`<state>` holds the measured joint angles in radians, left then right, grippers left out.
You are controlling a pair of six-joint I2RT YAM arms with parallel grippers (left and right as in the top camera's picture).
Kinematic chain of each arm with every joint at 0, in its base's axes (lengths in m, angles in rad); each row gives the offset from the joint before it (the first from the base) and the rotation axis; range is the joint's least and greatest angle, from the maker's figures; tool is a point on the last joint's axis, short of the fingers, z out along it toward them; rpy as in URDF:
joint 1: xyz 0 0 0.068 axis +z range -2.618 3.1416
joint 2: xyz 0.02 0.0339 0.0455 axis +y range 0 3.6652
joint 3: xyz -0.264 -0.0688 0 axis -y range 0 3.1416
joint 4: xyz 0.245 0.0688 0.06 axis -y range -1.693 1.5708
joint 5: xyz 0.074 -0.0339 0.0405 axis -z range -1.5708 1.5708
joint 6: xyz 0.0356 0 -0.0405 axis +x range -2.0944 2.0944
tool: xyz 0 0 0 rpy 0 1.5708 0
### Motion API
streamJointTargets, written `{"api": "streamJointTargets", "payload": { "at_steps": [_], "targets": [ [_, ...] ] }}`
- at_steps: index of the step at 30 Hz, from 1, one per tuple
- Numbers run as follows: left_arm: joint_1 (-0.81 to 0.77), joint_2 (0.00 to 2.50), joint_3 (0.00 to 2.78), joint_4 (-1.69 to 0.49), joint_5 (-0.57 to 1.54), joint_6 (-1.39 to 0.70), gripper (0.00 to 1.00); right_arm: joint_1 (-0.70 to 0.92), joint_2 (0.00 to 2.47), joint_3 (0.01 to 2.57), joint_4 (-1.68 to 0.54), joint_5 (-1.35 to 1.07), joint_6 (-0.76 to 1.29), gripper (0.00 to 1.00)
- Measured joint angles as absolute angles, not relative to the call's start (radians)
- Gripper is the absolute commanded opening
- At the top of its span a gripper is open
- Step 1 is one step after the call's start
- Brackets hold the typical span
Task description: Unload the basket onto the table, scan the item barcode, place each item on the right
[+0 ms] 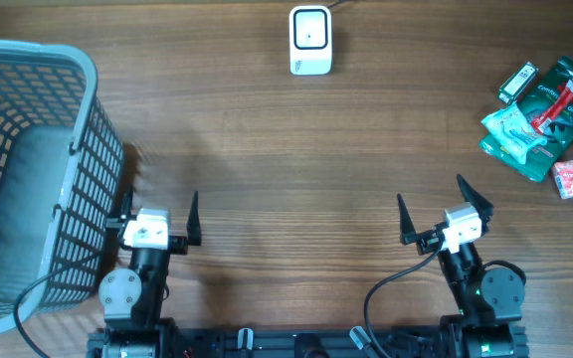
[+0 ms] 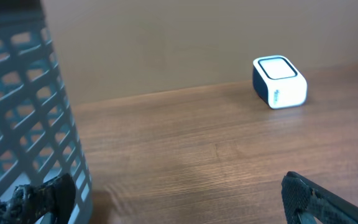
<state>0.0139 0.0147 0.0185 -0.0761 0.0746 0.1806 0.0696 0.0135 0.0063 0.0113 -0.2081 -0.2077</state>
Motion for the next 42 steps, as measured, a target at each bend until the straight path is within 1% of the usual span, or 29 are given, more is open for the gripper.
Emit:
{"api": "streamJointTargets", "payload": {
  "at_steps": [7,24,25,28,34,42],
  "targets": [
    [0.014,0.015,0.019,-0.078,0.049,0.113,1.00,0.070,0.014,0.006,0.011,-0.208,-0.208,1.00],
    [0.014,0.015,0.019,-0.078,0.049,0.106,1.00,0.070,0.014,0.006,0.011,-0.208,-0.208,1.00],
    [0.014,0.015,0.019,-0.078,0.049,0.106,0.99,0.070,0.014,0.006,0.011,-0.208,-0.208,1.00],
    [0.014,0.015,0.019,-0.078,0.049,0.105,1.00,0.070,0.014,0.006,0.011,-0.208,-0.208,1.00],
    [-0.035,0.015,0.019,-0.078,0.049,0.105,1.00,0.070,0.014,0.006,0.011,-0.208,-0.208,1.00],
    [-0.038,0.015,0.019,-0.078,0.049,0.105,1.00,0.070,0.014,0.006,0.011,-0.208,-0.208,1.00]
  ]
}}
